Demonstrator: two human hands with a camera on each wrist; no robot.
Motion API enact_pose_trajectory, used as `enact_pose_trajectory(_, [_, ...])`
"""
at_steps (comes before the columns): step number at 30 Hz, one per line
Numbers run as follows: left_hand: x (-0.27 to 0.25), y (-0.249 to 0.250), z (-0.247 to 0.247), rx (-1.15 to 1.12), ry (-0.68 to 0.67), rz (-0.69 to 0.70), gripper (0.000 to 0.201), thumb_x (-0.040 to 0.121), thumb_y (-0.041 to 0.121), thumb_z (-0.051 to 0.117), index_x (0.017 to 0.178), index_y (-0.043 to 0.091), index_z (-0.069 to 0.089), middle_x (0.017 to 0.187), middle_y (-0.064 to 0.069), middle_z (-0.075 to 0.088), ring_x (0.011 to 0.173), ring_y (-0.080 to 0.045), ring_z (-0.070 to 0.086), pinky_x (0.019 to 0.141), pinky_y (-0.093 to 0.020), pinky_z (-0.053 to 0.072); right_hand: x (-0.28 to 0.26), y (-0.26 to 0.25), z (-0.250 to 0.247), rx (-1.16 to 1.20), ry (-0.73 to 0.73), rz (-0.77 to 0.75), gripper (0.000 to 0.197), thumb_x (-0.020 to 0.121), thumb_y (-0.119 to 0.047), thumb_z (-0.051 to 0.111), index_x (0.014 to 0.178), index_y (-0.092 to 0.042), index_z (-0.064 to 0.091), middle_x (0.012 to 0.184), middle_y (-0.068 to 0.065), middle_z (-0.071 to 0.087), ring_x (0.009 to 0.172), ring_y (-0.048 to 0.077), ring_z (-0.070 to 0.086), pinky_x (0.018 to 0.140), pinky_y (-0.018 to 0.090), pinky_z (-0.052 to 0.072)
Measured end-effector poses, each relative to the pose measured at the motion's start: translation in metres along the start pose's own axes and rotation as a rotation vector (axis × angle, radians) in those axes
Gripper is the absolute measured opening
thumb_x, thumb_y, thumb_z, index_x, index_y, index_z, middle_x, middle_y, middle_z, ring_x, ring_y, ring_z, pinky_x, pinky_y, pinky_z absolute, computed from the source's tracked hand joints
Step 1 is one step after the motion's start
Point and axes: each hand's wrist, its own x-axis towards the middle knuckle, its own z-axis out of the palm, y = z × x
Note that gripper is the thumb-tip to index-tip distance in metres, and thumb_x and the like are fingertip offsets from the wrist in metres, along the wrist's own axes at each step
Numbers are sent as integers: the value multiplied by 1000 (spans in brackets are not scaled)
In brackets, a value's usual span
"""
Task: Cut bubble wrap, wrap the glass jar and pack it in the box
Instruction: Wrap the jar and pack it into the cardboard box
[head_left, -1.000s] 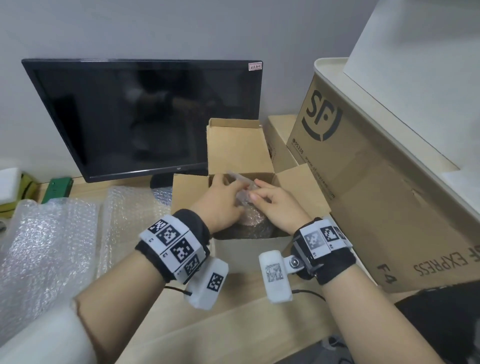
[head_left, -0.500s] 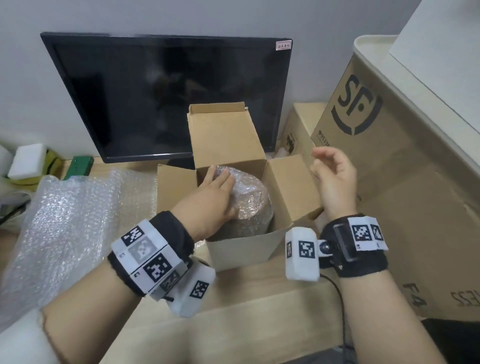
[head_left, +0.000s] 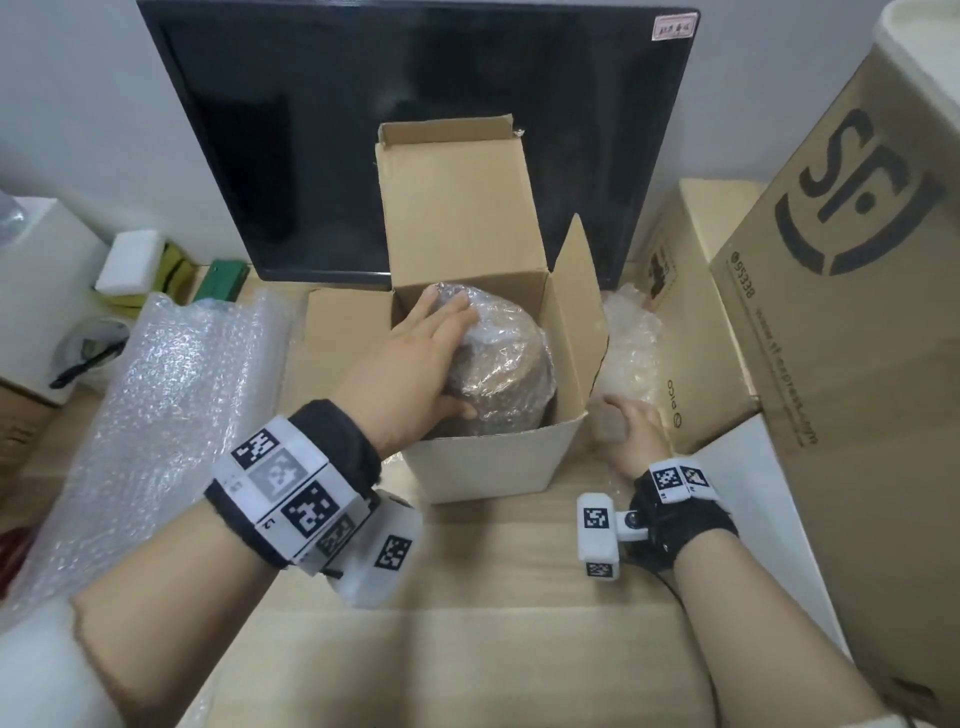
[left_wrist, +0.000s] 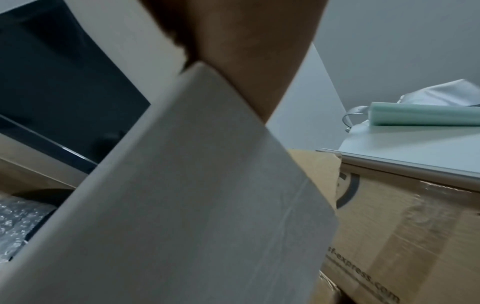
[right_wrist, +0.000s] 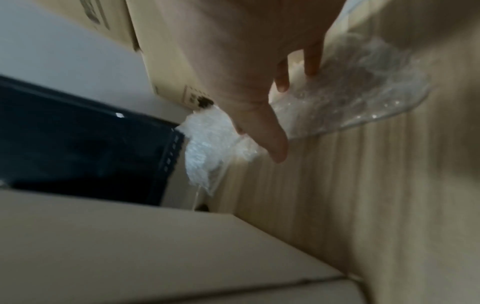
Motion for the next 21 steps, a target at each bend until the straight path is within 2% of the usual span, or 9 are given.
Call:
enact_pose_trajectory(2, [2,1,1,-9,9,-8,92,73,26,75,146,18,19,158,5,9,146,-14,-4,115,-27,10,-1,3,8,-158,31,-29,60,77,-3,55,125,-39,50,137,-4,39,126,26,37,105,39,34])
enact_pose_trajectory(4, [2,0,2,-10,12,-22,93,72,26,76,146,18,21,158,5,10,146,-15,-1,115,-27,12,-2,3,10,-222,88,-59,47,79,-3,55,115,-33,59,127,1,43,121,28,39,102,39,36])
enact_pose_trajectory(7, [2,0,3,-42,21,-36,95,69,25,79,146,17,23,157,4,15,146,-16,4,115,-28,14,-4,1,2,-25,192,-37,46,78,15,42,93,-23,64,122,10,46,109,30,51,91,36,45])
enact_pose_trajectory(10, [3,-1,4,-69,36,-52,96,67,24,81,145,17,25,156,4,19,146,-16,7,116,-31,18,-17,-13,-26,285,406,3,42,80,8,44,82,-31,60,116,11,56,83,27,60,72,40,54])
enact_pose_trajectory(12, [3,-1,6,-65,43,-40,95,66,24,81,144,17,27,156,3,19,146,-18,8,116,-32,18,-34,-31,-49,452,544,-27,36,82,2,50,86,-32,61,112,9,62,79,17,58,70,30,49])
enact_pose_trajectory(14, [2,-1,7,-59,46,-33,95,66,24,81,144,17,26,156,2,19,146,-18,8,116,-32,18,-54,-55,-71,644,656,-151,28,82,-3,59,91,-29,63,105,1,66,85,8,58,82,27,48])
enact_pose_trajectory(16, [2,-2,8,-55,48,-28,96,67,24,81,144,16,26,156,2,20,146,-19,8,115,-33,18,-81,-82,-93,755,760,-329,27,82,-5,61,88,-32,62,95,-11,65,91,2,59,92,28,49])
enact_pose_trajectory(19, [4,-4,6,-36,40,-9,95,66,25,81,143,16,27,156,0,22,146,-20,9,116,-36,21,-123,-115,-114,751,871,-641,24,84,-10,62,87,-34,60,84,-22,64,88,-5,58,87,21,47])
enact_pose_trajectory(21, [3,-3,4,-21,33,8,94,67,26,81,143,16,27,156,0,22,145,-21,12,115,-36,23,-145,-132,-117,688,838,-748,9,87,-22,63,86,-29,58,84,-18,60,85,-9,55,83,13,42])
